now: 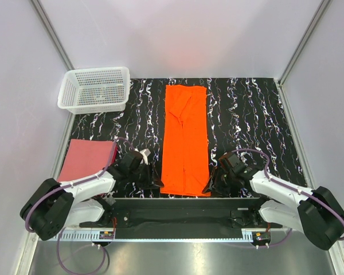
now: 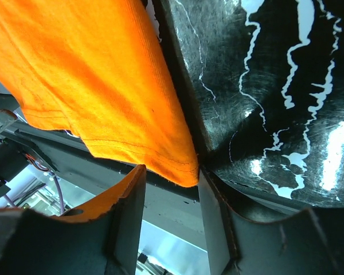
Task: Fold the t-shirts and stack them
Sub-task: Fold the tshirt
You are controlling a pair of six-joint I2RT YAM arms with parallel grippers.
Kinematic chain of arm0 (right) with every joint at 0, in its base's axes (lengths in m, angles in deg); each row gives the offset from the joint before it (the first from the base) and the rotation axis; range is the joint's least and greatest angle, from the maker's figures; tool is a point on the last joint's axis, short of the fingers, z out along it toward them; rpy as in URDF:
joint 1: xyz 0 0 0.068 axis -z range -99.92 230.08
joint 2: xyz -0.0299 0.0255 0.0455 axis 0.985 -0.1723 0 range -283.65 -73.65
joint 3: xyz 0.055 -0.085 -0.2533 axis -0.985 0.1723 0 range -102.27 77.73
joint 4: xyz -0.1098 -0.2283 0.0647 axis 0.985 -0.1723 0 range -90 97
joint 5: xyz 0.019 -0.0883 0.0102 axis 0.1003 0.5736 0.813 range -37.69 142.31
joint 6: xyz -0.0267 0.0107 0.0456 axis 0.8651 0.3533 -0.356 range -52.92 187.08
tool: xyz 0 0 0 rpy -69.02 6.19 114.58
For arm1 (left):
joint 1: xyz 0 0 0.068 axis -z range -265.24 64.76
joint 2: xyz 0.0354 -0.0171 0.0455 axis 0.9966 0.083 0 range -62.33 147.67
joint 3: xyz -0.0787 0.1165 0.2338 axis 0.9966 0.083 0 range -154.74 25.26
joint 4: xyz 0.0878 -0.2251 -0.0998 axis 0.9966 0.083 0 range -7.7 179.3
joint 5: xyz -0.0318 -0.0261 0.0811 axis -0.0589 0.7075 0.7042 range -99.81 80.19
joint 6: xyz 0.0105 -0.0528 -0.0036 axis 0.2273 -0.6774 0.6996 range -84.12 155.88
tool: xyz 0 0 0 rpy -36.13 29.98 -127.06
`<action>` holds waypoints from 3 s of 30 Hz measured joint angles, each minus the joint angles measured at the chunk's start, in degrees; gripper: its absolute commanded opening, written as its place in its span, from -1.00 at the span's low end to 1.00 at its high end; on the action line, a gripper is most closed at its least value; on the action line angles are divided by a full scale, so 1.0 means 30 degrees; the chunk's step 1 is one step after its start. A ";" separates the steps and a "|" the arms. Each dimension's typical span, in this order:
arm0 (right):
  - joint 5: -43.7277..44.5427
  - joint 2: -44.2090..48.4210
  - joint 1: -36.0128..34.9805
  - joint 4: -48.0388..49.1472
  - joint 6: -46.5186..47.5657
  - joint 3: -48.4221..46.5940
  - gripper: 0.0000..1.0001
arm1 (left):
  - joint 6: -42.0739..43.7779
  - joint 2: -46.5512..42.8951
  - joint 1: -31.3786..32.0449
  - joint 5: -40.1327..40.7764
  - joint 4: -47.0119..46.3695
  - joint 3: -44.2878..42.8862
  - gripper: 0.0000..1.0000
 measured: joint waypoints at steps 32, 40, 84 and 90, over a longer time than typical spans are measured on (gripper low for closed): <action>0.0444 0.0277 0.0007 0.0015 -0.0291 0.0284 -1.00 | -0.1020 0.1049 0.0634 -0.0619 0.0313 -0.0240 -1.00; 0.0685 0.1974 0.0007 -0.0022 -0.0481 0.0510 -1.00 | -0.0976 -0.0539 0.1581 0.0313 0.1348 0.0138 -1.00; -0.2703 -1.7107 0.8167 0.0073 0.7563 -1.9730 -1.00 | 0.1916 1.4455 -0.5530 0.1887 0.1005 -1.7376 -1.00; -0.3075 -1.8323 0.8597 0.0036 0.8393 -2.0757 -0.22 | 0.3198 1.6028 -0.5734 0.1530 0.1639 -1.9817 -0.30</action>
